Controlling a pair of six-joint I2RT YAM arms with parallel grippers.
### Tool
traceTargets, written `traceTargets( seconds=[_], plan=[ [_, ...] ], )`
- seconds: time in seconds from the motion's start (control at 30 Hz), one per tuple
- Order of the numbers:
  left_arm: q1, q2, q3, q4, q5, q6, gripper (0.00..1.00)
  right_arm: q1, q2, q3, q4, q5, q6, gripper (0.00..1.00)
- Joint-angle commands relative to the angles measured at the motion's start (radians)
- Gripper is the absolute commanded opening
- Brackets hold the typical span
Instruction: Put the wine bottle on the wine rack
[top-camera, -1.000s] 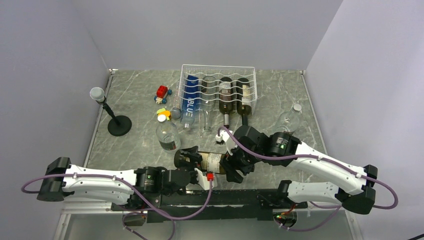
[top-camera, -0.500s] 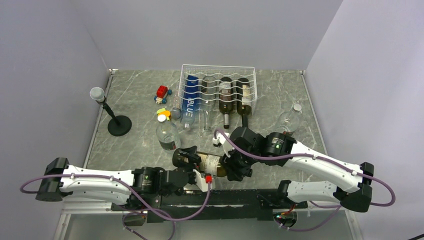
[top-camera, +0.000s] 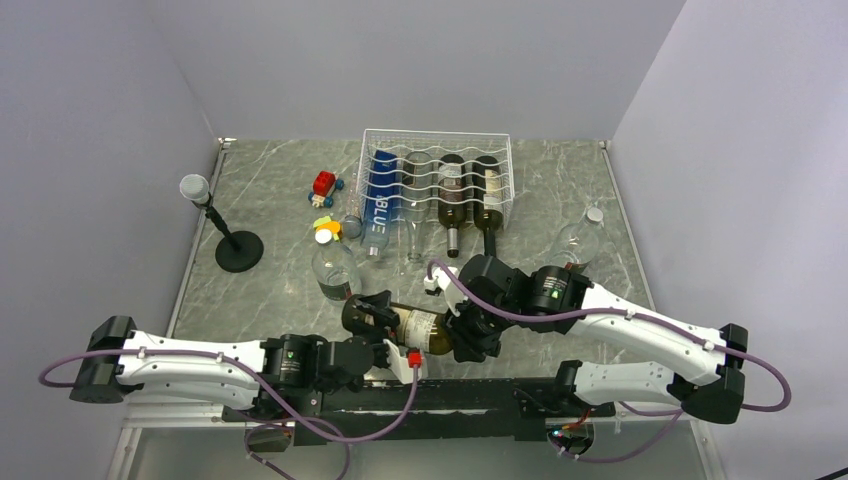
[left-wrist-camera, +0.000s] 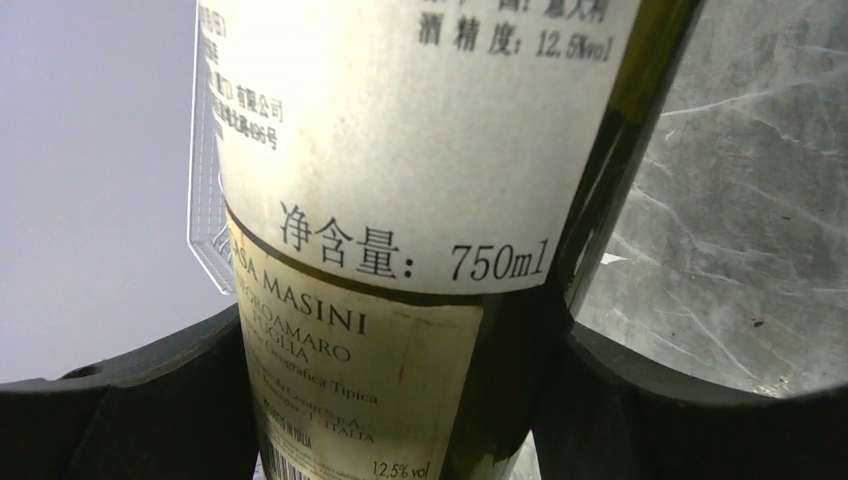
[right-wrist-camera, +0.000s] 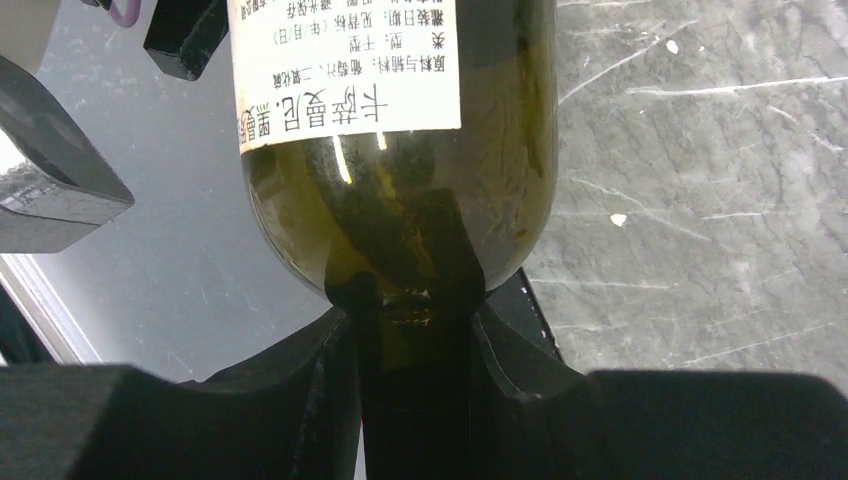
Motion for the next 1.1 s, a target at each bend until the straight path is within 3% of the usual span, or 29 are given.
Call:
traceTargets(
  seconds=[0.0,0.07,0.37,0.73,1.07],
  plan=[
    [0.003,-0.029,0.054,0.280,-0.154,-0.094,0.94,0.007,-0.037,0.040,0.062,0.094,0.061,0.00],
    [0.003,-0.013,0.051,0.277,-0.161,-0.091,0.99,0.007,-0.049,0.057,0.049,0.165,0.096,0.00],
    [0.002,0.057,0.012,0.366,-0.230,-0.054,0.99,0.006,-0.093,0.134,-0.022,0.377,0.203,0.00],
    [0.002,0.039,-0.007,0.422,-0.211,-0.017,0.99,-0.001,-0.154,0.160,-0.081,0.558,0.275,0.00],
    [0.003,-0.015,0.051,0.356,-0.241,-0.163,0.99,-0.050,-0.168,0.183,-0.071,0.793,0.327,0.00]
  ],
)
